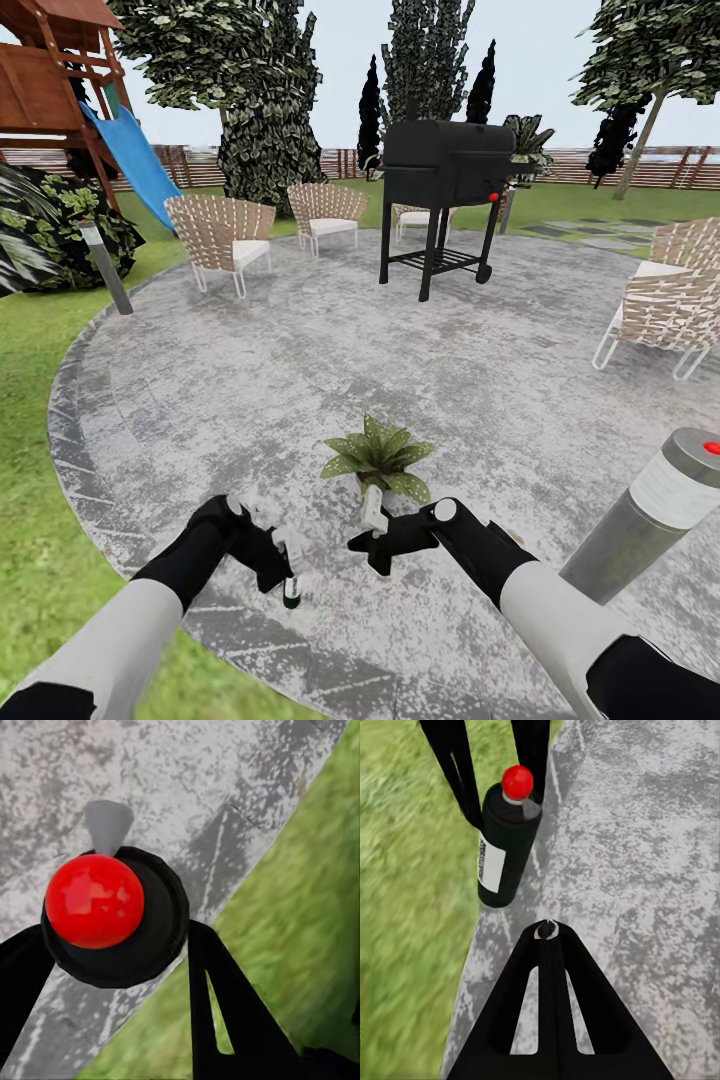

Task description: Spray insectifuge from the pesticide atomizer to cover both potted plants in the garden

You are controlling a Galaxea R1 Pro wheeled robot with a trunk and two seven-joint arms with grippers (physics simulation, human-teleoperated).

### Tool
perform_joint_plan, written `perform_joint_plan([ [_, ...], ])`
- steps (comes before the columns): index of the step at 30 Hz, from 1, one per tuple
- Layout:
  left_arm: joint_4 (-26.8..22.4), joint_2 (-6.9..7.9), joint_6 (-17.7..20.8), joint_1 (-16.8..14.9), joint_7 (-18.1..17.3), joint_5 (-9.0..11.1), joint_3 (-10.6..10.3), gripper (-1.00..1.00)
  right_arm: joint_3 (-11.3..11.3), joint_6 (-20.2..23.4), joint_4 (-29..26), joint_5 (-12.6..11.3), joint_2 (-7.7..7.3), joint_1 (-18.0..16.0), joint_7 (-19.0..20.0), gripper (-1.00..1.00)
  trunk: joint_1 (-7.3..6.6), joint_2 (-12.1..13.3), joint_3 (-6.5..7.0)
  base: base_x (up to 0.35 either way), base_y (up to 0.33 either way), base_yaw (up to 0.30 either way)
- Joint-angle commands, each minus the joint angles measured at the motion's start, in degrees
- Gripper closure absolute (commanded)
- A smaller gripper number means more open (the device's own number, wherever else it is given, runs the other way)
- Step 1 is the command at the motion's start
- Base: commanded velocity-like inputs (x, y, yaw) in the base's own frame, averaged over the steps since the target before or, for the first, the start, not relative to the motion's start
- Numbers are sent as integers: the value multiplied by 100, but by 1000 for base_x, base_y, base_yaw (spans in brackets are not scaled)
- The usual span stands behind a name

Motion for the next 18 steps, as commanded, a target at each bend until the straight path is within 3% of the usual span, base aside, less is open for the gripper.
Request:
perform_joint_plan([
  [1, -3, 96, 58, 4, -21, 4, -16, 100, -2, -41, 6, 60, -1, -3, 6, 100, -1, -2, -5, 0, 0, 0],
  [7, 20, 675, -148, 70, -14, -22, -18, 100, -9, -41, 23, 64, -13, -3, 6, 100, -1, -2, -5, 0, 0, 0],
  [8, 23, 761, -189, 114, 2, -23, -15, 100, -9, -43, 26, 64, -18, -3, 6, -100, -1, -2, -5, 0, 0, 0],
  [11, 148, 912, -221, 314, 440, 34, 17, 100, -9, -48, 147, 65, -56, 9, -14, -100, -1, -2, -5, 0, 0, 0],
  [13, 544, 899, -230, 387, 1113, 224, 243, 100, -15, -62, 509, 63, -72, 13, -27, -100, -1, -2, -5, 0, 0, 0],
  [14, 776, 887, -244, 400, 1405, 396, 369, 100, -16, -69, 720, 64, -78, 14, -37, -100, -1, -2, -5, 0, 0, 0],
  [16, 1163, 877, -450, 414, 1977, 942, 563, 100, -21, -119, 1291, 51, -90, 22, -296, -100, -1, -2, -5, 0, 0, 0],
  [17, 1362, 875, -647, 422, 2308, 1307, 607, 100, -24, -245, 1640, 39, -92, 29, -713, -100, -1, -2, -5, 0, 0, 0],
  [18, 1517, 872, -771, 425, 2525, 1539, 624, 100, -26, -370, 1852, 27, -93, 35, -1054, -100, -1, -2, -5, 0, 0, 0],
])
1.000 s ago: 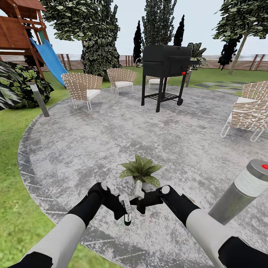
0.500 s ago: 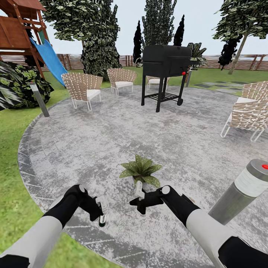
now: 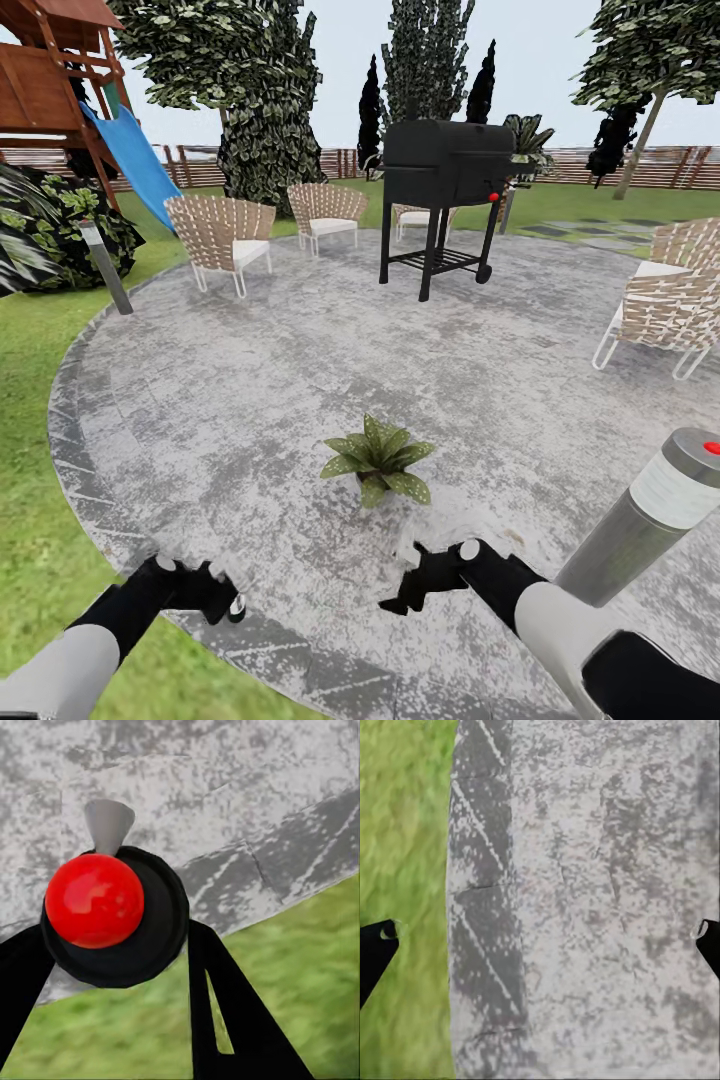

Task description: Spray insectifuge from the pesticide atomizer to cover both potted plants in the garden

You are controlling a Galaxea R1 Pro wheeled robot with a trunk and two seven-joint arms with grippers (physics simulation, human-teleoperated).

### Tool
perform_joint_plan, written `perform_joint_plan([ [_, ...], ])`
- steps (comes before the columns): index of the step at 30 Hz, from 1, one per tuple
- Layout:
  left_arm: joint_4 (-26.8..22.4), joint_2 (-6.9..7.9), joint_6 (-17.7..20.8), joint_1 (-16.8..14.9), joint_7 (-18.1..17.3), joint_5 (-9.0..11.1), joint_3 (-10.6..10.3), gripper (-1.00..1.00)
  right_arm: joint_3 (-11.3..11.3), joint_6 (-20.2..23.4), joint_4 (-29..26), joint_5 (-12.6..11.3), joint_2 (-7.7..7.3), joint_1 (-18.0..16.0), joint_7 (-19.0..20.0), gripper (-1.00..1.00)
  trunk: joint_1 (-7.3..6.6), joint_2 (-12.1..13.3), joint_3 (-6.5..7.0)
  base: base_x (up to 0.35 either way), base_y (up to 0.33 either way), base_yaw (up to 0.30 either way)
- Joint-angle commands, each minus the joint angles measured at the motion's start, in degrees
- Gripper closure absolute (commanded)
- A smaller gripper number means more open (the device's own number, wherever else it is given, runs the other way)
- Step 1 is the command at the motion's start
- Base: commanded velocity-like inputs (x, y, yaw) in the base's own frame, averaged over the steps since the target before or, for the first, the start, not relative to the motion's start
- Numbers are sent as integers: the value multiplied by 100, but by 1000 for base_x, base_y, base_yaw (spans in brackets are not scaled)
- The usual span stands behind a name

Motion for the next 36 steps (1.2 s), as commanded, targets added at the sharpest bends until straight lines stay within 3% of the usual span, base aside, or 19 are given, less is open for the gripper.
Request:
perform_joint_plan([
  [1, 273, -6, -165, 13, 345, 385, -10, 100, -28, -300, 329, 39, 6, 37, -613, -100, -1, -2, -4, 0, 0, 0],
  [3, 818, -24, -696, 40, 1049, 1042, 1, 100, -43, -727, 813, -29, 31, 305, -1880, -100, -1, -2, -4, 0, 0, 0],
  [4, 1086, -27, -1044, 52, 1398, 1361, 3, 100, -50, -889, 927, -188, 41, 542, -2549, -100, -1, -2, -4, 0, 0, 0],
  [6, 1569, -30, -1737, 177, 2063, 2004, 5, 100, -49, -1268, 998, -788, 55, 1128, -3756, -100, -1, -2, -4, 0, 0, 0],
  [7, 1723, -33, -2056, 337, 2489, 2436, 5, 100, -49, -1589, 1017, -1255, 60, 1440, -4429, -100, -1, -2, -4, 0, 0, 0],
  [8, 1775, -36, -2189, 486, 2761, 2721, 5, 100, -48, -1829, 1027, -1544, 63, 1634, -4791, -100, -1, -2, -4, 0, 0, 0],
  [11, 1814, -26, -2366, 849, 3102, 3242, 11, 100, -54, -2521, 1046, -1891, 64, 2125, -5242, -100, -1, -2, -4, 0, 0, 0],
  [15, 1832, 17, -2457, 1168, 3171, 3684, 23, 100, -57, -2910, 1066, -1960, 63, 2354, -5490, -100, -1, -2, -4, 0, 0, 0],
  [19, 1839, 40, -2477, 1318, 3332, 3868, 47, 100, -49, -2949, 1162, -1956, 63, 2390, -5513, -100, -1, -2, -4, 0, 0, 0],
  [23, 1839, 48, -2486, 1340, 3505, 3886, 49, 100, -44, -2950, 1178, -1956, 66, 2392, -5511, -100, -1, -2, -4, 0, 0, 0],
  [36, 1831, 1, -2486, 1340, 3508, 3880, 39, 100, -41, -2936, 1178, -1938, 53, 2560, -5511, -100, -1, -2, -4, 0, 0, 0],
])
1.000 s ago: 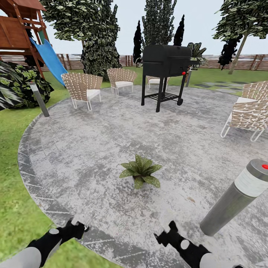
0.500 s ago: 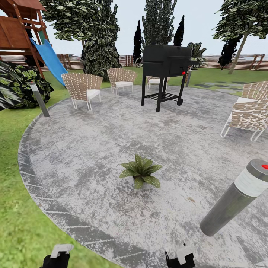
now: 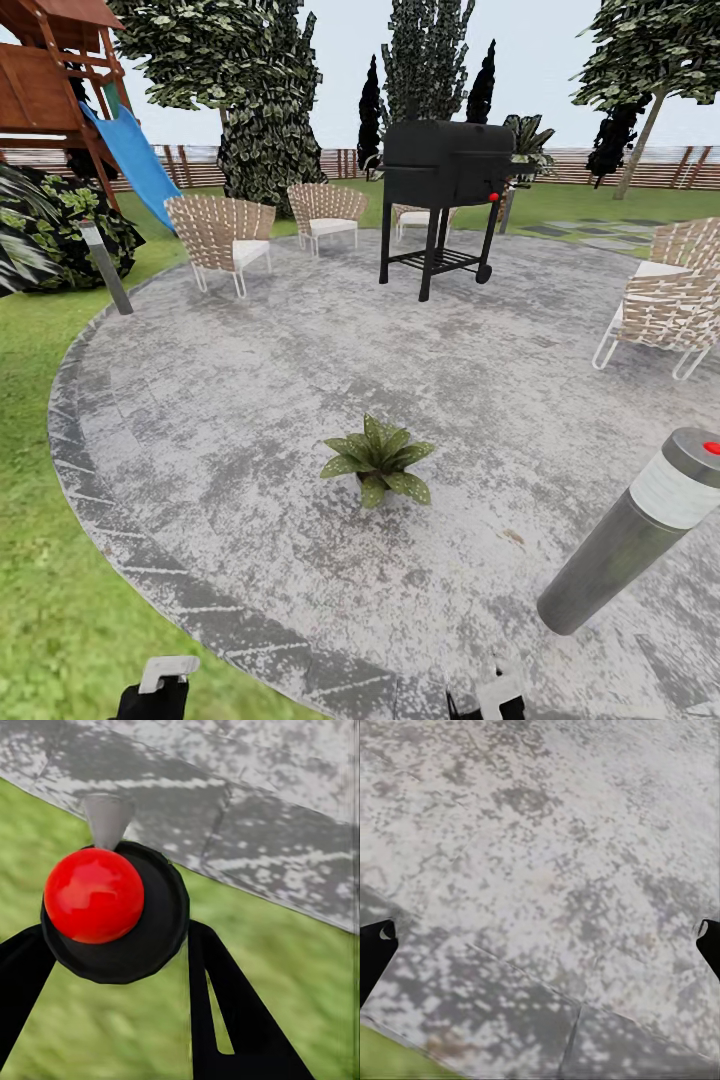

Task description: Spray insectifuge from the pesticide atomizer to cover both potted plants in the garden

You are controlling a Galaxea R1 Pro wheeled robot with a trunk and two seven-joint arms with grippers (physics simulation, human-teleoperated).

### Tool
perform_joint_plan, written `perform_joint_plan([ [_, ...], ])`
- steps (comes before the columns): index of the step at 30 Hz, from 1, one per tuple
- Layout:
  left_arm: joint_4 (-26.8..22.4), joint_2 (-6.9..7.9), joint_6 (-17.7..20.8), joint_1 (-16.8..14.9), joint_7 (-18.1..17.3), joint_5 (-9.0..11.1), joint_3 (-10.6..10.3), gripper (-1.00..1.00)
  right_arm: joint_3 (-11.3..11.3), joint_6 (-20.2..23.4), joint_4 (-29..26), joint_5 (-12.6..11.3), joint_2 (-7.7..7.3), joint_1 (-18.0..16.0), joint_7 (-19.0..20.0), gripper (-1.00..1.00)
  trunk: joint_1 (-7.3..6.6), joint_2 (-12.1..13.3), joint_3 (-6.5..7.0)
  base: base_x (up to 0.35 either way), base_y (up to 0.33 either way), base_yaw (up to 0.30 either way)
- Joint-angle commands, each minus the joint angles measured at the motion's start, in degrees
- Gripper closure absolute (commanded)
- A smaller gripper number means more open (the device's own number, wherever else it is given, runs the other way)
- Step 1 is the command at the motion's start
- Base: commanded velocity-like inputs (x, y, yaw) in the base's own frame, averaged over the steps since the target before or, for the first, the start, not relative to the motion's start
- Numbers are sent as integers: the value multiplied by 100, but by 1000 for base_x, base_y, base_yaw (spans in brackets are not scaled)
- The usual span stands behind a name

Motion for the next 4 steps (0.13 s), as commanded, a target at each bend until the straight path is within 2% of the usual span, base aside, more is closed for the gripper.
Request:
perform_joint_plan([
  [1, 6, -3, -14, -4, -33, 61, -17, 100, 49, -18, 7, -55, 2, 7, -13, -100, -1, -2, -4, 0, 0, 0],
  [4, -7, -11, -14, -4, -33, 60, -16, 100, 52, -19, 6, -55, 3, 21, -12, -100, -1, -2, -4, 0, 0, 0],
])
